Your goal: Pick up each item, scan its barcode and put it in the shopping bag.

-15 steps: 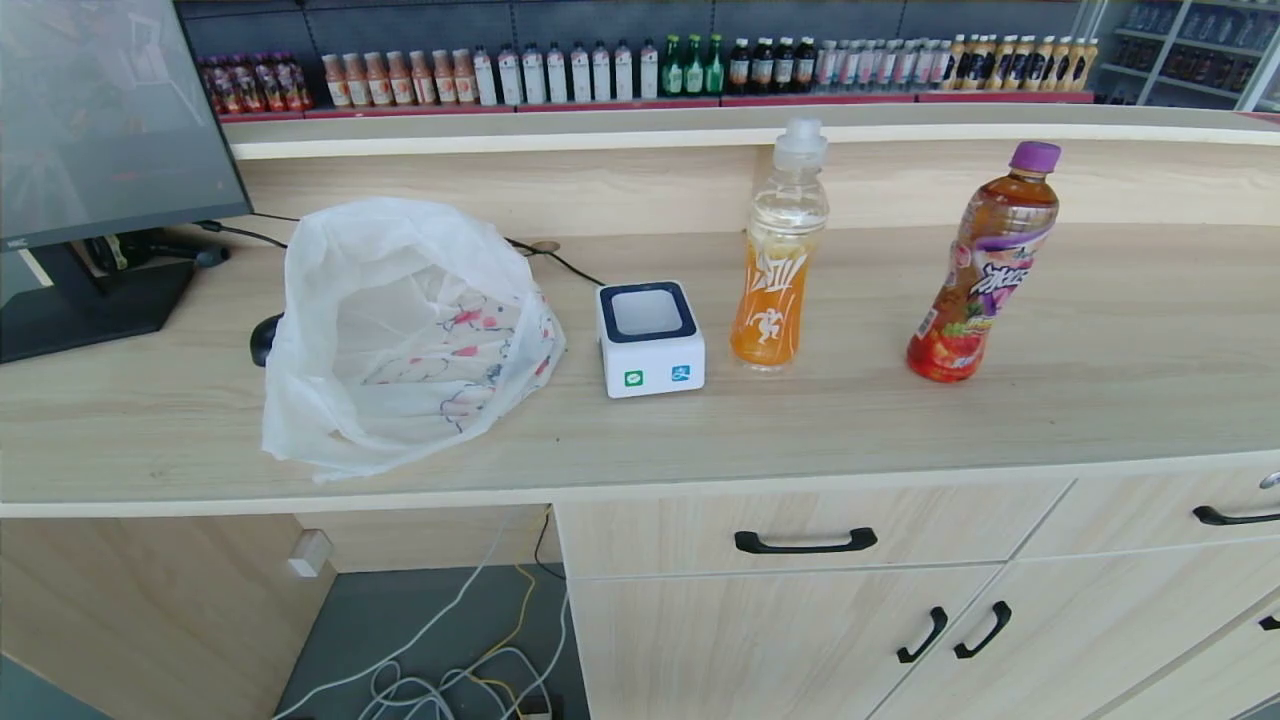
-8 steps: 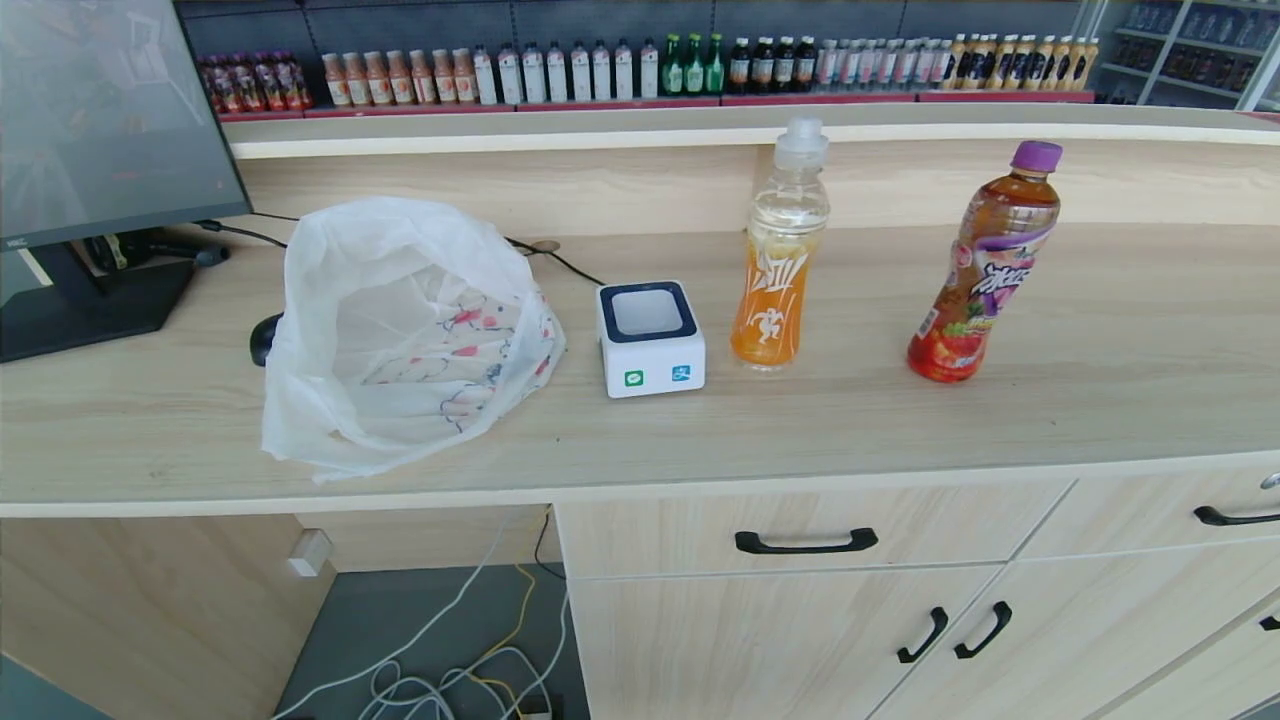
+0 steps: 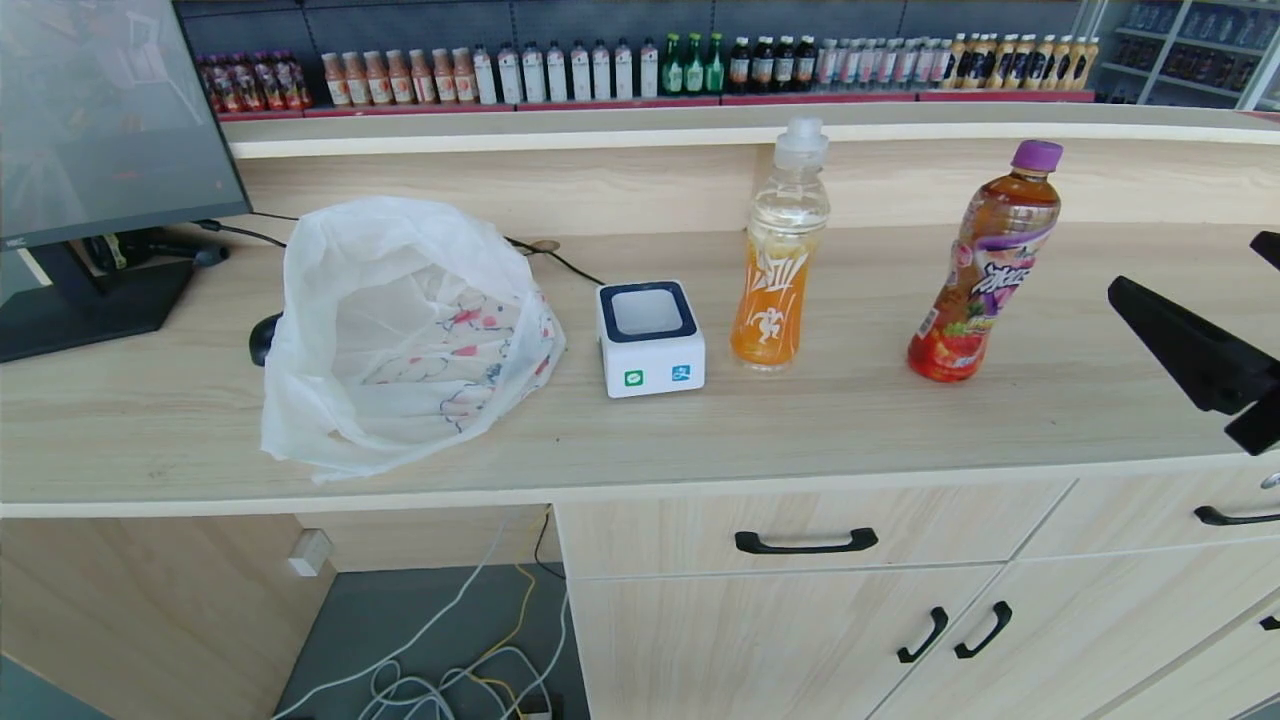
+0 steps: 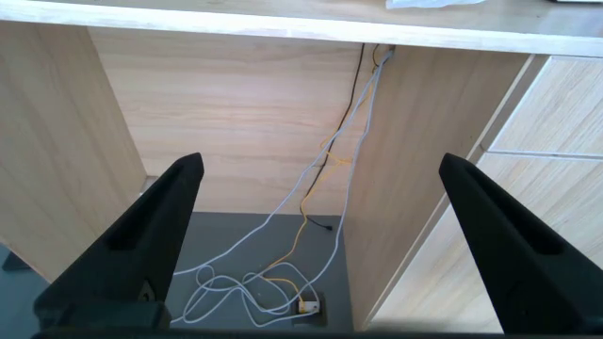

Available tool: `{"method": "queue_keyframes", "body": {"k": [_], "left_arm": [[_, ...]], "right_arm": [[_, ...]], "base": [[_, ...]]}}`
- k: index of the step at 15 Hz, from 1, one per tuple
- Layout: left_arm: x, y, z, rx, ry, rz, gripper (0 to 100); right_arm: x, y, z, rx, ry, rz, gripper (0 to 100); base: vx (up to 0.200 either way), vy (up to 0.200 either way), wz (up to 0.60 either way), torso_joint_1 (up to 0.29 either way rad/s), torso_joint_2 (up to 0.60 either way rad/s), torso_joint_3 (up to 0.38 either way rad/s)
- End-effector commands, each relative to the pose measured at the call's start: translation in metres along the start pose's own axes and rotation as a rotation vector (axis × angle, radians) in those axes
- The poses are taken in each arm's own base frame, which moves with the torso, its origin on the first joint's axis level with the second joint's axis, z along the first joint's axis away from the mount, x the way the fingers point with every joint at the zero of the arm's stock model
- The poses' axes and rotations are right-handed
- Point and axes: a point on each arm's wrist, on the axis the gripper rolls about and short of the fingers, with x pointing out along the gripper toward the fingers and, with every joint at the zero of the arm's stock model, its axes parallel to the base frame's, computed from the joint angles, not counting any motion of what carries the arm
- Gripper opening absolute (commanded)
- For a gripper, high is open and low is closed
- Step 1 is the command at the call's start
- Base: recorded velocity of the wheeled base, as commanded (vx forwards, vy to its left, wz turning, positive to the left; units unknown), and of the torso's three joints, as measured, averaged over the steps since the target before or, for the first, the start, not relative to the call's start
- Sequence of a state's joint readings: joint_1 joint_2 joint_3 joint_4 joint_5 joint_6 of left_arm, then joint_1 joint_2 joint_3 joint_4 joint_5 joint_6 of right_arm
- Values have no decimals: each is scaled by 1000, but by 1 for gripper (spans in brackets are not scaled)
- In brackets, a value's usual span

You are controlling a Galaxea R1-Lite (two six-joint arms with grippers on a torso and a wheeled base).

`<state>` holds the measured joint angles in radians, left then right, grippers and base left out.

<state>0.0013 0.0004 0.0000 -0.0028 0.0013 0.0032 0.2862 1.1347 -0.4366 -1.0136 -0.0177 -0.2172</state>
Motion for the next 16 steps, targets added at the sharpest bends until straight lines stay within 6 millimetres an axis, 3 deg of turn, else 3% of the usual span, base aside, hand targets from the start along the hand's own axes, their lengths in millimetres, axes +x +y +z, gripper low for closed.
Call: {"method": "queue_keyframes", "body": {"k": [1, 5, 11, 16], "left_arm": [[0, 0, 0, 0, -1, 1, 100], [0, 0, 0, 0, -1, 1, 100], [0, 0, 0, 0, -1, 1, 100], [0, 0, 0, 0, -1, -1, 100]], "right_arm": [[26, 20, -3, 27, 19, 35, 100], [45, 31, 0, 93, 24, 17, 100], [73, 53, -20, 99, 73, 53, 100], [91, 61, -24, 140, 75, 61, 100]], "base": [[0, 0, 0, 0, 0, 0], [0, 0, 0, 0, 0, 0], [0, 0, 0, 0, 0, 0], [0, 0, 0, 0, 0, 0]]}}
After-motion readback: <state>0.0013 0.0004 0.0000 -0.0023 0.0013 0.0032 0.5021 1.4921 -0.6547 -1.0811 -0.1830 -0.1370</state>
